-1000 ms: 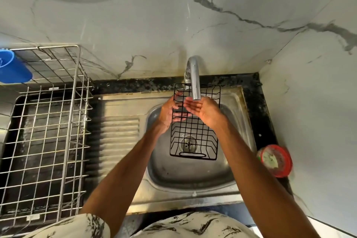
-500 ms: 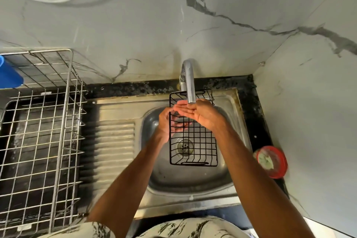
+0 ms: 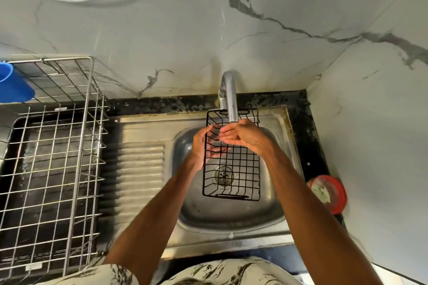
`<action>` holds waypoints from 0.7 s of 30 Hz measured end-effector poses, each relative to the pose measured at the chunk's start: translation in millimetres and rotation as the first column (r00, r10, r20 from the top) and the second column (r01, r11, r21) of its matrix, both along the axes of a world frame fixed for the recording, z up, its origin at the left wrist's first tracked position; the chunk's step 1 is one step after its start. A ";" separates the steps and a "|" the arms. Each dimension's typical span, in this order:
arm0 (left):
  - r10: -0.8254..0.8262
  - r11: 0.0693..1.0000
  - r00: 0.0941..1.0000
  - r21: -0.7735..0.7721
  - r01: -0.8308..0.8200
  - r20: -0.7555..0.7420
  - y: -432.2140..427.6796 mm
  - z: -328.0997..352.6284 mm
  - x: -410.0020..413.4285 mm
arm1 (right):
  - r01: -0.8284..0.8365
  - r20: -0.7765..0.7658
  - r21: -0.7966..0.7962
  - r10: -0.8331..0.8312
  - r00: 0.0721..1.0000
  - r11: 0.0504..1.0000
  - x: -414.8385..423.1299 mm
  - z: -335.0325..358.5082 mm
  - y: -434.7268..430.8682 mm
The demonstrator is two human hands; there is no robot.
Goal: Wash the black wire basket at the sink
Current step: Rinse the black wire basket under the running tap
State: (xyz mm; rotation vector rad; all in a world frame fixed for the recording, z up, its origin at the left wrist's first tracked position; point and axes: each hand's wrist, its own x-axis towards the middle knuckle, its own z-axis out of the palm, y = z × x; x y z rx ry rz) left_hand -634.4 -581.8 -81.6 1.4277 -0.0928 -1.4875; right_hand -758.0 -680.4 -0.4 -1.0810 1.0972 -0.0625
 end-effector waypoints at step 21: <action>0.012 0.998 0.990 -0.067 -0.003 0.142 -1.8 15.7 8.6 | 0.273 0.127 -0.029 -0.268 0.955 0.961 -9.7 -14.5 17.9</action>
